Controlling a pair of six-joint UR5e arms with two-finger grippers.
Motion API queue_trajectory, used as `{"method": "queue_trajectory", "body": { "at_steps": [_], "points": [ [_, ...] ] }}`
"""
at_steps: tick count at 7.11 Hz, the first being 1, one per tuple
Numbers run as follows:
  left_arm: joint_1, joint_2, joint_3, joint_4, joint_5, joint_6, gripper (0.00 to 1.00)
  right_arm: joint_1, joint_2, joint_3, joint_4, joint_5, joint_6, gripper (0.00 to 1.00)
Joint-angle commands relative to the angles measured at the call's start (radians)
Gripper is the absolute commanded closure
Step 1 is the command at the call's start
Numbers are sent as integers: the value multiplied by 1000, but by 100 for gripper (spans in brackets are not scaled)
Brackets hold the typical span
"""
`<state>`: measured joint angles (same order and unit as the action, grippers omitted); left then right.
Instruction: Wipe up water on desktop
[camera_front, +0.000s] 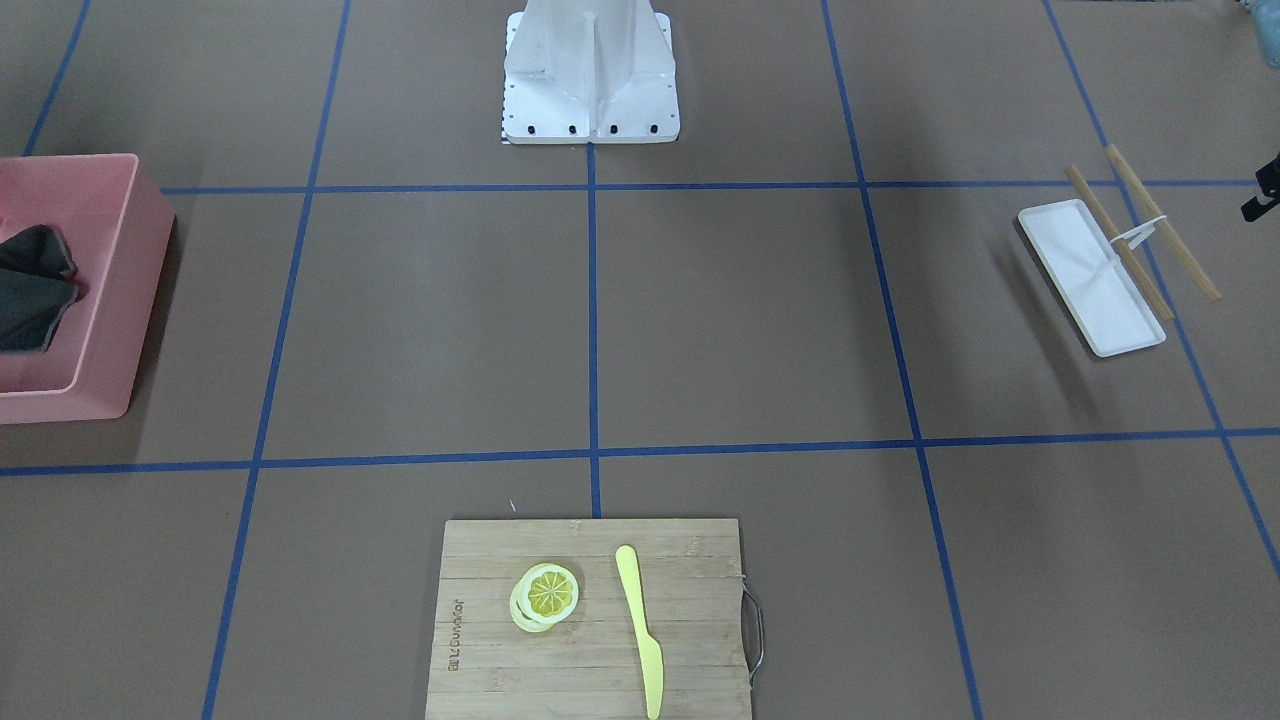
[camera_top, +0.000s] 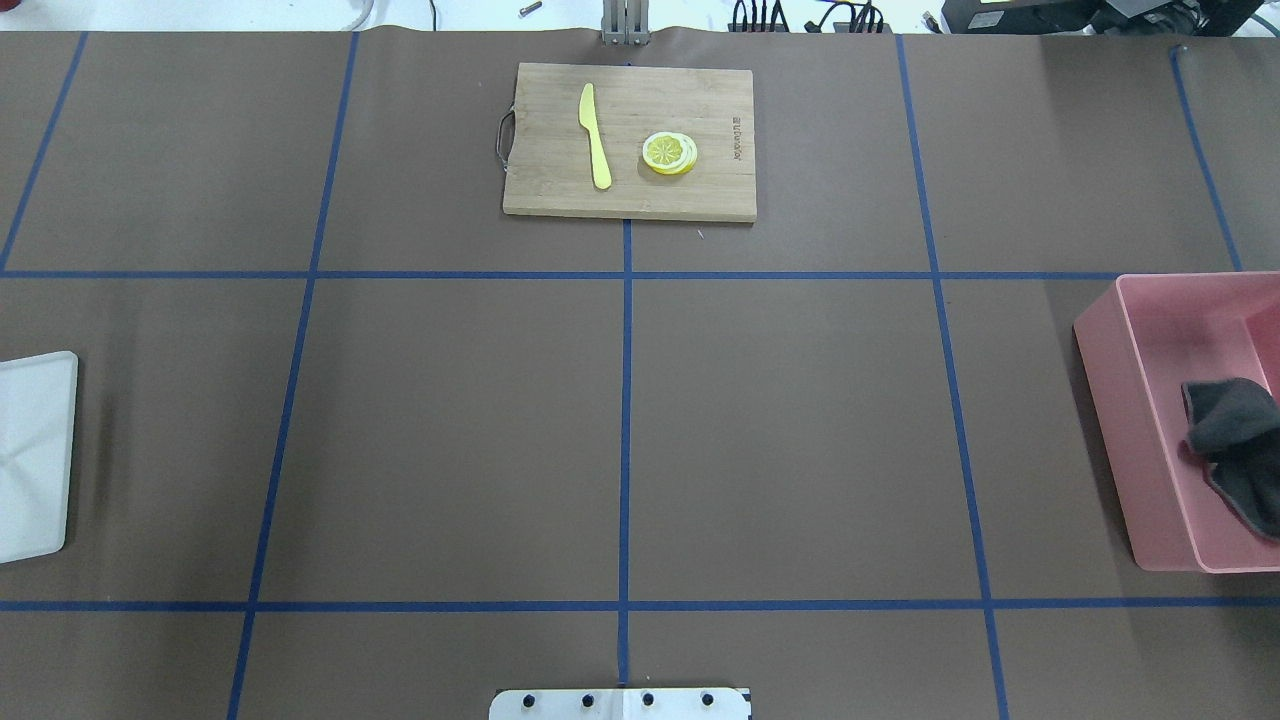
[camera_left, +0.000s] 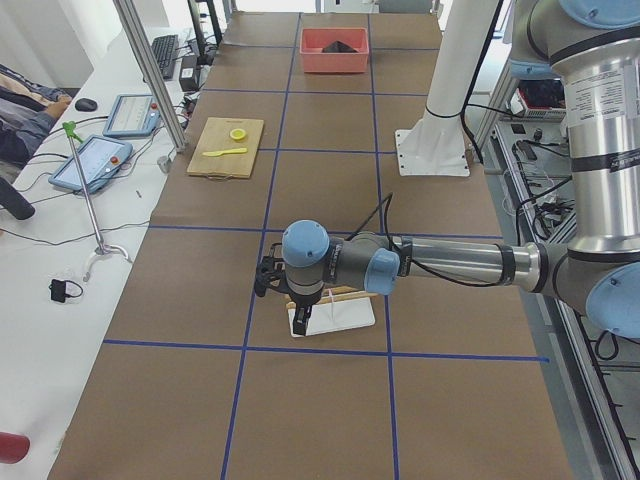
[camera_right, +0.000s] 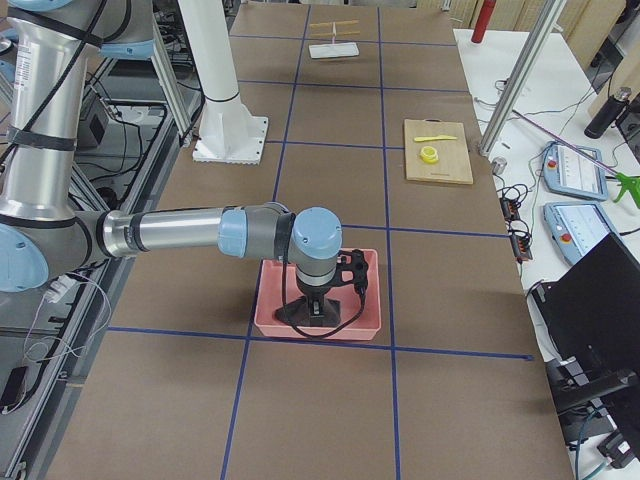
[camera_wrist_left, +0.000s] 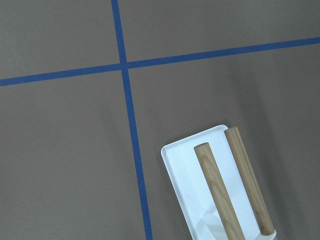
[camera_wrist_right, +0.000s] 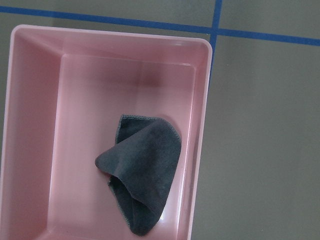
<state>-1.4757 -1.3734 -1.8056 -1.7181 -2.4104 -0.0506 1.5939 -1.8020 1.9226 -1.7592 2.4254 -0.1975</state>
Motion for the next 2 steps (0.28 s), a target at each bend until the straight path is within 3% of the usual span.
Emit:
{"method": "queue_trajectory", "body": {
  "at_steps": [1,2],
  "points": [
    [2,-1,2,0,-1,0,2,3,-2,3,1,4,0,0],
    [2,-3,2,0,-1,0,2,3,0,6,1,8,0,0]
  ]
}}
